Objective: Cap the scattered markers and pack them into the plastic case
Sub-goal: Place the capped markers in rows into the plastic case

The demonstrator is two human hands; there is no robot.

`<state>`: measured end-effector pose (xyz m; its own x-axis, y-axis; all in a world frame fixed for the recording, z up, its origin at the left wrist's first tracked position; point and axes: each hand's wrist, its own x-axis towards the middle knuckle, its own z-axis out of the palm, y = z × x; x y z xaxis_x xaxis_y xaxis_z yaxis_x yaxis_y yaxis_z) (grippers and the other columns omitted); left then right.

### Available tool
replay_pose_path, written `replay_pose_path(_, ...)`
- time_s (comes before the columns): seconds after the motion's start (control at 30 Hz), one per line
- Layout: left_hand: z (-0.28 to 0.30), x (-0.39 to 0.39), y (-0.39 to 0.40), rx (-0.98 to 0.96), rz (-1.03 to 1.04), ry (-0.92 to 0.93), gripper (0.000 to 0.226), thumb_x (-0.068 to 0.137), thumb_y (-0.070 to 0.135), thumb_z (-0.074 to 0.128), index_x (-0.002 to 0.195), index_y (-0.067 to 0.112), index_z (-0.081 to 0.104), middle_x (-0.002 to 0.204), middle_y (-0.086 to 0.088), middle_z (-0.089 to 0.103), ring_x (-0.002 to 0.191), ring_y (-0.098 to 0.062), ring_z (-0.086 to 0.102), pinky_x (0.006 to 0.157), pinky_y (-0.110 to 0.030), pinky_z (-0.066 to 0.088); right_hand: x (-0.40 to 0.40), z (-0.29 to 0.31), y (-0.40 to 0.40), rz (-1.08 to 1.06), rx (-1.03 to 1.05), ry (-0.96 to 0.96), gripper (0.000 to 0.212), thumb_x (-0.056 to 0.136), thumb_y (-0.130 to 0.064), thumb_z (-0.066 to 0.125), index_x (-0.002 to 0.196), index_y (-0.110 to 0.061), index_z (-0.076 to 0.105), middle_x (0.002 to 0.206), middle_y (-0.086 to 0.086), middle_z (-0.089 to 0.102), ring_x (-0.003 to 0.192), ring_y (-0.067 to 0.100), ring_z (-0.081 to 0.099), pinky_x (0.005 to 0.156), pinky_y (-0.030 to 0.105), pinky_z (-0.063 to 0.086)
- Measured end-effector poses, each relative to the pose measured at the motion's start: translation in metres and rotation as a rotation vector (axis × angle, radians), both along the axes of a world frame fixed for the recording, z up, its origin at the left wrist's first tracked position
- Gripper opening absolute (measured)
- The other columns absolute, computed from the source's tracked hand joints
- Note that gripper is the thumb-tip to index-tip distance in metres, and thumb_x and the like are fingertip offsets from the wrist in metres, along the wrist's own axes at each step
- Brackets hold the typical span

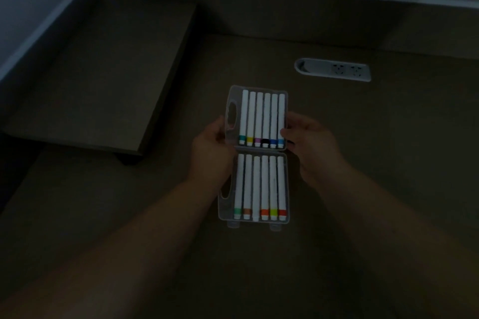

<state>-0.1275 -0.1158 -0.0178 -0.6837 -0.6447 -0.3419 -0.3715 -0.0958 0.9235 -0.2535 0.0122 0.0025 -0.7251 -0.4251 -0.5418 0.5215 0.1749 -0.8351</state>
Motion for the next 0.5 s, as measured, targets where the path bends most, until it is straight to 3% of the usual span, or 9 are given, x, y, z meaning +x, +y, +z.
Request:
replay_pose_path(0.17, 0.007, -0.006, -0.015, 0.241, -0.021, -0.054, 0.052, 0.081, 0.0, 0.07, 0.121, 0.033, 0.061, 0.116, 0.004, 0.07, 0.098, -0.017, 0.073, 0.08, -0.044, 0.061, 0.0, -0.003, 0.012, 0.076, 0.009, 0.101, 0.039, 0.093, -0.002, 0.054, 0.117, -0.032, 0.061, 0.106, -0.01, 0.068, 0.086, 0.004, 0.07, 0.066, 0.024, 0.057)
replay_pose_path(0.33, 0.015, -0.01, -0.034, 0.406, -0.06, -0.08, 0.064, 0.074, -0.014, 0.067, 0.123, 0.026, 0.057, 0.117, -0.002, 0.07, 0.094, -0.02, 0.074, 0.075, -0.036, 0.061, 0.006, -0.017, 0.026, 0.316, 0.049, 0.352, 0.041, 0.091, 0.001, 0.055, 0.124, -0.023, 0.06, 0.139, -0.023, 0.043, 0.099, -0.012, 0.057, 0.079, 0.016, 0.054)
replay_pose_path(0.43, 0.018, -0.011, -0.04, 0.5, -0.087, -0.087, 0.057, 0.084, -0.007, 0.062, 0.13, 0.025, 0.054, 0.12, -0.008, 0.068, 0.096, -0.023, 0.074, 0.076, -0.035, 0.061, 0.01, -0.019, 0.028, 0.443, 0.129, 0.46, 0.048, 0.089, 0.002, 0.058, 0.126, -0.029, 0.058, 0.137, -0.03, 0.03, 0.1, -0.016, 0.05, 0.078, 0.011, 0.049)
replay_pose_path(0.5, 0.02, -0.011, -0.041, 0.381, -0.151, -0.163, 0.044, 0.093, 0.008, 0.058, 0.133, 0.026, 0.053, 0.121, -0.008, 0.066, 0.091, -0.018, 0.074, 0.065, -0.028, 0.059, 0.012, -0.02, 0.027, 0.46, 0.129, 0.478, 0.05, 0.089, 0.003, 0.059, 0.127, -0.029, 0.057, 0.136, -0.031, 0.031, 0.099, -0.02, 0.047, 0.075, 0.002, 0.046)
